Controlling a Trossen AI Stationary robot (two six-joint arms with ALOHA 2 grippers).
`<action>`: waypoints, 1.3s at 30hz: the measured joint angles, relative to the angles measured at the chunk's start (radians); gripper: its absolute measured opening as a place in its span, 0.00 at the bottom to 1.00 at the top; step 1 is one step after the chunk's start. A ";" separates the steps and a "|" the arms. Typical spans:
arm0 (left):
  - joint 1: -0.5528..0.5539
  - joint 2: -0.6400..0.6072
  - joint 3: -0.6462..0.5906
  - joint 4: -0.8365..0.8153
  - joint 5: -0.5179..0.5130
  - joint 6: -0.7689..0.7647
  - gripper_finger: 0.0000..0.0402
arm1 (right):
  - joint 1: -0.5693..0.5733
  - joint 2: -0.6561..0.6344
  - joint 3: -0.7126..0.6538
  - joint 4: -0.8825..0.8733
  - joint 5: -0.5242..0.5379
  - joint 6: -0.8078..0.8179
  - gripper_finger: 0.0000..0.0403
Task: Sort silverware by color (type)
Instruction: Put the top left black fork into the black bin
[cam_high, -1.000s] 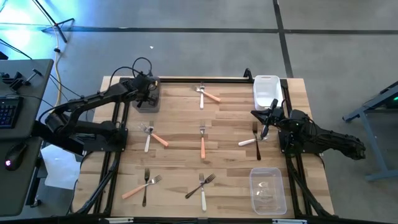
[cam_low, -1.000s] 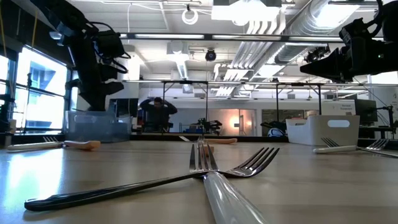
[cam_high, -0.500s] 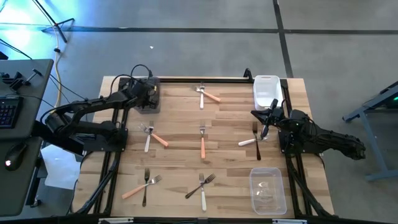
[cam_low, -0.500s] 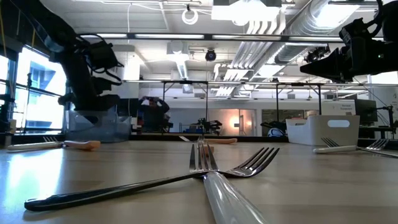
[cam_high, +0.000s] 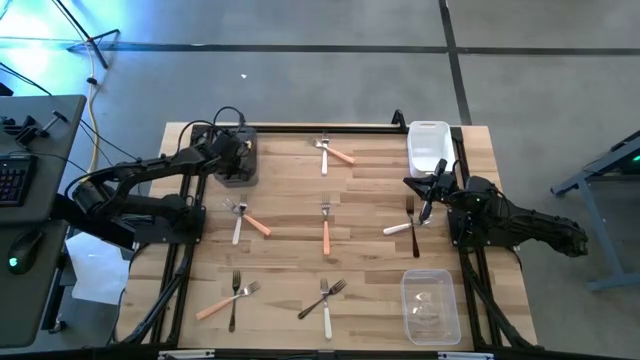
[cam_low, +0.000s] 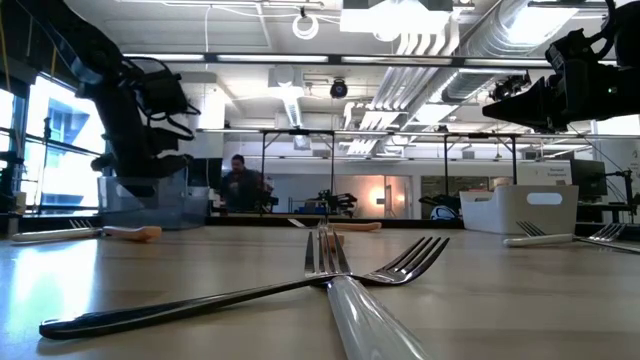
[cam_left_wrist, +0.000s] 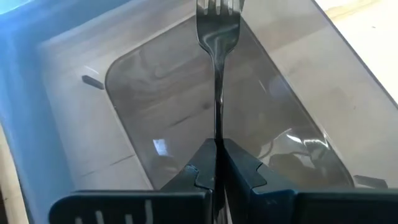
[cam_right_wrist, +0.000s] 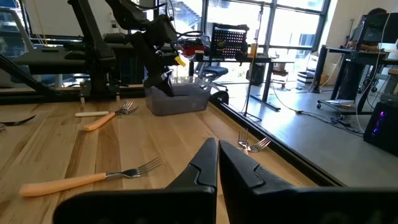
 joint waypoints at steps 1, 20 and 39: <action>0.000 0.000 0.001 -0.003 0.006 0.001 0.01 | 0.000 0.000 0.000 0.000 0.000 0.000 0.00; 0.000 0.000 0.001 -0.013 0.024 0.024 0.10 | 0.000 0.000 0.000 0.000 0.000 0.000 0.00; -0.014 -0.041 0.186 -0.132 0.026 0.069 0.34 | 0.000 0.000 0.000 0.000 0.000 0.000 0.00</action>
